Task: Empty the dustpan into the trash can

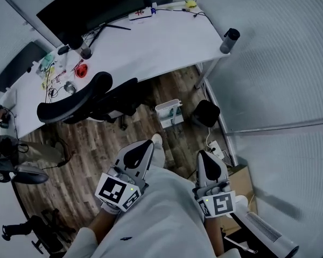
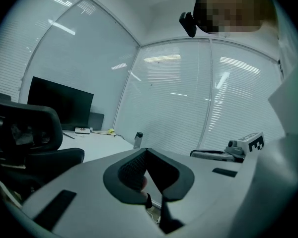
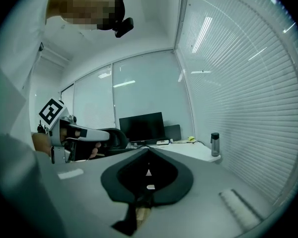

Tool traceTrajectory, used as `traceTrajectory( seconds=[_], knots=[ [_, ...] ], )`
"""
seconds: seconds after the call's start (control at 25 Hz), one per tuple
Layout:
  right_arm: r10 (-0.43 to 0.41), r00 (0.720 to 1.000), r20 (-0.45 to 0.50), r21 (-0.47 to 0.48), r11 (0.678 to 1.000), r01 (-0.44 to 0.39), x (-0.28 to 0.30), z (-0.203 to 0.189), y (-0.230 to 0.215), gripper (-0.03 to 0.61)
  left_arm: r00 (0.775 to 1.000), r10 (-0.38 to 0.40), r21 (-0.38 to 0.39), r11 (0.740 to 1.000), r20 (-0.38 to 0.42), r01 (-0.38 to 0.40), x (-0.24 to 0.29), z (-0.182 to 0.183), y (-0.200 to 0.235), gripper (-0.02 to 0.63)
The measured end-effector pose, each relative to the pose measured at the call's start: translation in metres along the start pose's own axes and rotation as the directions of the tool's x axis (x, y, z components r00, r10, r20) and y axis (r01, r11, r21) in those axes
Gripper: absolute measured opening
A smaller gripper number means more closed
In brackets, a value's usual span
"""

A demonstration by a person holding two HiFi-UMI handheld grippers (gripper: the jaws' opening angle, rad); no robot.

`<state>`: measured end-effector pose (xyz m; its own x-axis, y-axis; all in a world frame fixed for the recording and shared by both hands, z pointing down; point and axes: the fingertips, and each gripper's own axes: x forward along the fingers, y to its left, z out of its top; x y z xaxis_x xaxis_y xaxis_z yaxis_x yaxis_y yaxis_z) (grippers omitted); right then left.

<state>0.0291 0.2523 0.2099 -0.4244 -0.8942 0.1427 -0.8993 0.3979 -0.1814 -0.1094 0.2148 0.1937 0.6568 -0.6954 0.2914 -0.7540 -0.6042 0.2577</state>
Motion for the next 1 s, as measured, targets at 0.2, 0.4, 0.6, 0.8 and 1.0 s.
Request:
traceTrajectory(
  seconds=[0.2, 0.4, 0.6, 0.8, 1.0],
  knots=[
    [-0.03, 1.0, 0.002, -0.005, 1.0, 0.03, 0.069, 0.017, -0.016, 0.011, 1.0, -0.018, -0.001, 1.0, 0.011, 0.018, 0.04, 0.03, 0.059, 0.008],
    [-0.044, 0.999, -0.027, -0.033, 0.999, 0.043, 0.126, 0.02, -0.027, 0.011, 0.999, -0.049, -0.002, 0.999, 0.004, 0.049, 0.074, 0.04, 0.101, 0.008],
    [-0.052, 0.996, -0.072, -0.052, 0.997, 0.048, 0.159, 0.021, -0.025, 0.011, 0.997, -0.076, -0.004, 0.997, -0.027, 0.075, 0.092, 0.042, 0.127, 0.008],
    [-0.044, 0.993, -0.114, -0.045, 0.998, 0.039, 0.178, 0.014, -0.031, 0.011, 0.995, -0.077, -0.011, 0.997, -0.061, 0.076, 0.109, 0.037, 0.142, 0.008],
    [-0.031, 0.99, -0.136, -0.043, 0.999, 0.025, 0.185, 0.007, -0.038, 0.011, 0.993, -0.081, -0.022, 0.997, -0.089, 0.08, 0.12, 0.027, 0.145, 0.008]
  ],
)
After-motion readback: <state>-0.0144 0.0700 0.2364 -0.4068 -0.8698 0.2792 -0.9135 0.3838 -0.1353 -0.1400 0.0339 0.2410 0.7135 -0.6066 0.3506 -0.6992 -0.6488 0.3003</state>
